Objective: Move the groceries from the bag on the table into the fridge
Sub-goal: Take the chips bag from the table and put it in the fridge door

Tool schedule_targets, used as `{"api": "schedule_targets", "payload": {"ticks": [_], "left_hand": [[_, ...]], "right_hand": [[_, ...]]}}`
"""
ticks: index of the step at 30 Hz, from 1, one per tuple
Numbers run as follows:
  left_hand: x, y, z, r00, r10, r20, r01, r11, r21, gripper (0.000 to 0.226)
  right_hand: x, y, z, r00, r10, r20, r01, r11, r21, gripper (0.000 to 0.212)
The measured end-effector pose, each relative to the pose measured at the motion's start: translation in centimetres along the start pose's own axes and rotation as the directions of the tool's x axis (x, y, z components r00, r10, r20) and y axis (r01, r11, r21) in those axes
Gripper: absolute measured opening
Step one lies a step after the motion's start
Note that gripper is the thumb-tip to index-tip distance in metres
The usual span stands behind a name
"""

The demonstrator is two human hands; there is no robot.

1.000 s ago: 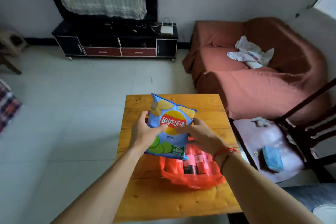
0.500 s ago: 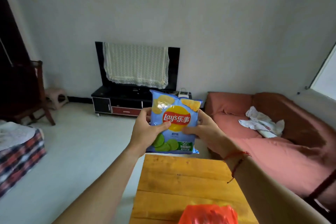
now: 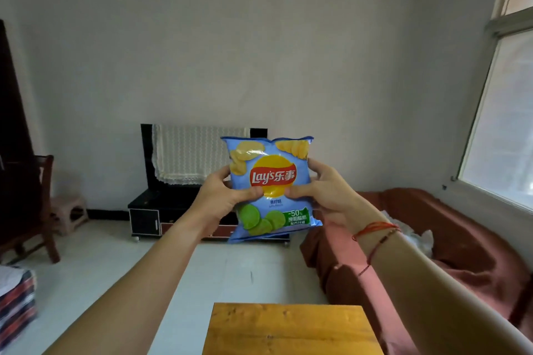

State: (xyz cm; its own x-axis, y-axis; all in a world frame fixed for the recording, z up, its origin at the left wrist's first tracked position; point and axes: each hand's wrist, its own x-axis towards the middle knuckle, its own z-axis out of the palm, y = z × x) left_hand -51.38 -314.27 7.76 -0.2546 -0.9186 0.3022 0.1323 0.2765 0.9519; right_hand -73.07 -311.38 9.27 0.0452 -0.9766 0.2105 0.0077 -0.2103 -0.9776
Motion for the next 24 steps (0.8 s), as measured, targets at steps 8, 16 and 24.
{"api": "schedule_targets", "payload": {"ticks": [8, 16, 24], "left_hand": [[-0.8, 1.8, 2.2, 0.998, 0.064, 0.001, -0.064, 0.998, 0.002, 0.04], [-1.9, 2.6, 3.7, 0.996, 0.084, -0.021, -0.084, 0.996, -0.003, 0.039], [-4.1, 2.3, 4.1, 0.99, 0.092, -0.109, -0.09, 0.996, 0.017, 0.04]], "right_hand": [[-1.4, -1.9, -1.5, 0.999, -0.004, 0.034, 0.005, 0.999, -0.046, 0.034], [-2.0, -1.6, -2.8, 0.999, -0.02, 0.04, 0.022, 0.998, -0.056, 0.042], [-2.8, -0.8, -2.5, 0.994, -0.015, 0.111, 0.016, 1.0, -0.011, 0.049]]}}
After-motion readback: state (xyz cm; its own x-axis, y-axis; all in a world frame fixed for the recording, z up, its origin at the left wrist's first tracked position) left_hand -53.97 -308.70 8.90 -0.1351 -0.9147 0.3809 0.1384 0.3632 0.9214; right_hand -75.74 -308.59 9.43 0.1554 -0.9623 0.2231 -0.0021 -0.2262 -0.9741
